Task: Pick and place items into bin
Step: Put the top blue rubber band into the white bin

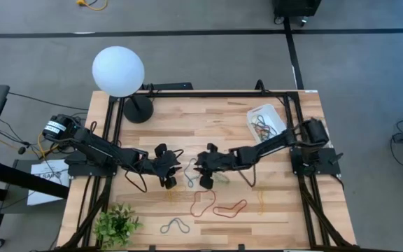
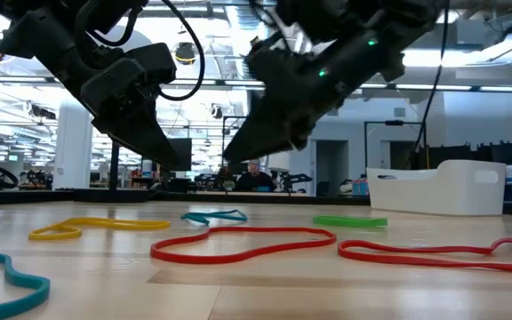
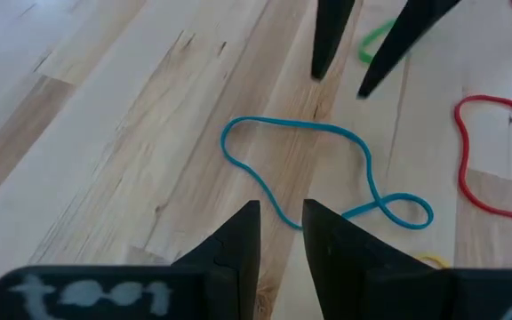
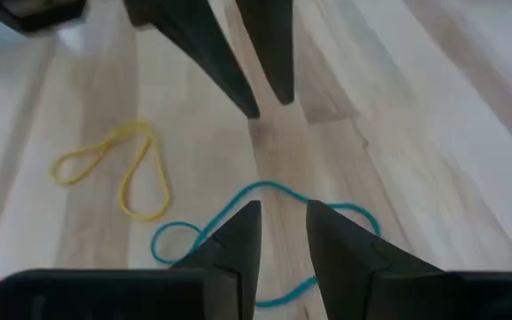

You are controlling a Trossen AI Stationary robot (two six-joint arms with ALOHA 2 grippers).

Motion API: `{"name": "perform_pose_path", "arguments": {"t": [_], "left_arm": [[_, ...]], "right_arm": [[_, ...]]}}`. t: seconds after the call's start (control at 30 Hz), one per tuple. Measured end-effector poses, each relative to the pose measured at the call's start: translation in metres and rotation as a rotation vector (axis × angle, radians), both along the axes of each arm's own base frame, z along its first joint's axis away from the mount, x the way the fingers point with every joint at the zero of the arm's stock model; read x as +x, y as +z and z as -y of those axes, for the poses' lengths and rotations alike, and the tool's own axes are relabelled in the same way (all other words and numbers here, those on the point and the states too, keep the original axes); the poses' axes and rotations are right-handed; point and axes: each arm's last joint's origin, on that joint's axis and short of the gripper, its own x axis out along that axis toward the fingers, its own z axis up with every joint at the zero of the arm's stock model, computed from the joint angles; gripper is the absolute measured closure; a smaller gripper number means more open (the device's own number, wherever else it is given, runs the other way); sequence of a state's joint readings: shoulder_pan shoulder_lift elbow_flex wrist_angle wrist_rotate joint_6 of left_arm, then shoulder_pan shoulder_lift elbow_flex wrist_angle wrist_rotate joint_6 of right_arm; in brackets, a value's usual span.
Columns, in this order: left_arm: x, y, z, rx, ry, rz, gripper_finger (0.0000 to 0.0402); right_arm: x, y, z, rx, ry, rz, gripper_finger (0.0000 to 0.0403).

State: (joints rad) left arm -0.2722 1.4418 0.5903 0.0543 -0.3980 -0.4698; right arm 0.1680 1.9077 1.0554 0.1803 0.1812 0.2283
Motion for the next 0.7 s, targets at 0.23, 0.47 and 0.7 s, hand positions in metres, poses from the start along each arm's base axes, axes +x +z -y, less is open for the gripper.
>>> {"name": "perform_pose_path", "arguments": {"t": [0.23,0.47,0.7], "left_arm": [[-0.001,-0.001,-0.001,0.010,0.006,-0.019,0.0324],[-0.003,-0.003,-0.001,0.013,0.007,-0.035,0.0324],[-0.003,-0.003,-0.001,0.015,0.008,-0.040,0.0324]], "right_arm": [[0.023,-0.020,0.004,-0.095,-0.063,-0.259,0.0316],[0.033,-0.031,0.008,-0.144,-0.121,-0.337,0.0316],[0.034,-0.031,0.014,-0.092,-0.154,-0.341,0.0316]]}}
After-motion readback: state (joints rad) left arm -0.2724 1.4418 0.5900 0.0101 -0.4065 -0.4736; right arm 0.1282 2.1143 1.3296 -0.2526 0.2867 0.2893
